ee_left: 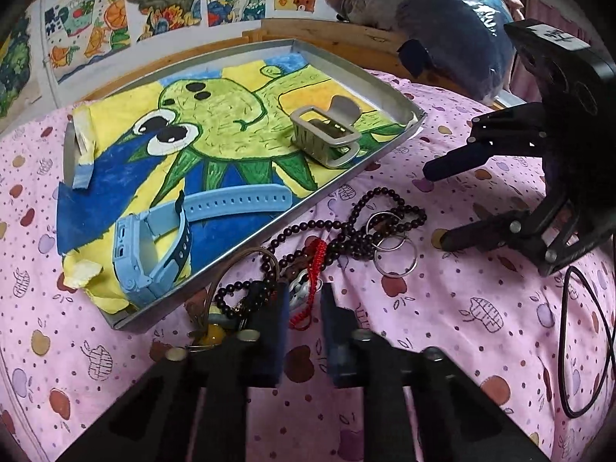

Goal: Organize jewelry
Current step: 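Grasp the necklace's red tassel with the left tool while the right tool grips the beads, then lower the black bead necklace into the tray with both tools and release, then withdraw both open tools from the tray, then move the right tool toward the silver rings while the left tool approaches the keys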

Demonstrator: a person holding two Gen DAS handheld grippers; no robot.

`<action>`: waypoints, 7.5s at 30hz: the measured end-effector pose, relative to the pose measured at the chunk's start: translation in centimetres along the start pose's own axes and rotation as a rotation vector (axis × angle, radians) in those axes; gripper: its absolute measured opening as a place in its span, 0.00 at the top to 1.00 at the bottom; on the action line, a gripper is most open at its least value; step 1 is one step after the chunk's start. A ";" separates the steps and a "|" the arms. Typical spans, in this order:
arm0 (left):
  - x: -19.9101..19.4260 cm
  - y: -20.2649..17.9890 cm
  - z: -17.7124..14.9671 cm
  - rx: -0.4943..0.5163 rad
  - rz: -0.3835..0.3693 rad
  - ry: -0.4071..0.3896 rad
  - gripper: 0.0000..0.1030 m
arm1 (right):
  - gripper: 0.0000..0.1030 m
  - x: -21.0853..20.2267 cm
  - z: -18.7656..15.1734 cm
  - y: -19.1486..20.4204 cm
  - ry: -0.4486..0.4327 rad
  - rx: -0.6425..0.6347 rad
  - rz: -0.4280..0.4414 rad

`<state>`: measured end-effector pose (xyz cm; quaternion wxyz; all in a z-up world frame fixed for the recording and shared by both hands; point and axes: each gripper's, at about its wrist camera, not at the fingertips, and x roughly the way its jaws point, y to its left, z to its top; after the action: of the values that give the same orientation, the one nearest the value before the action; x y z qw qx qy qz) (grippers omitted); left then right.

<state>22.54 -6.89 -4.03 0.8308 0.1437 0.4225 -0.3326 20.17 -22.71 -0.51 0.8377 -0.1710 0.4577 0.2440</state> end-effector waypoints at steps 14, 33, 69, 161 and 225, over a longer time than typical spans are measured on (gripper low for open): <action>-2.3 0.5 0.0 -0.060 0.028 -0.081 0.96 | 0.95 -0.8 0.0 -0.2 -0.050 0.051 -0.042; -10.2 0.9 0.6 -0.117 0.021 -0.233 0.96 | 0.95 -10.5 1.8 0.1 -0.348 0.097 -0.074; -1.1 4.1 11.0 -0.268 -0.011 -0.227 0.96 | 0.95 -7.9 6.6 -11.5 -0.352 0.434 -0.266; -10.1 5.6 -5.8 -0.347 0.267 -0.209 0.00 | 0.02 -4.4 -0.8 1.8 -0.196 0.408 0.005; -2.9 6.7 -4.5 -0.231 0.025 -0.079 0.29 | 0.27 3.5 0.4 2.4 0.008 0.273 -0.029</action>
<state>23.03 1.64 -4.73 0.8618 0.0391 0.4233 -0.2768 20.71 -19.61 -3.44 0.8548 -0.0631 0.4874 0.1667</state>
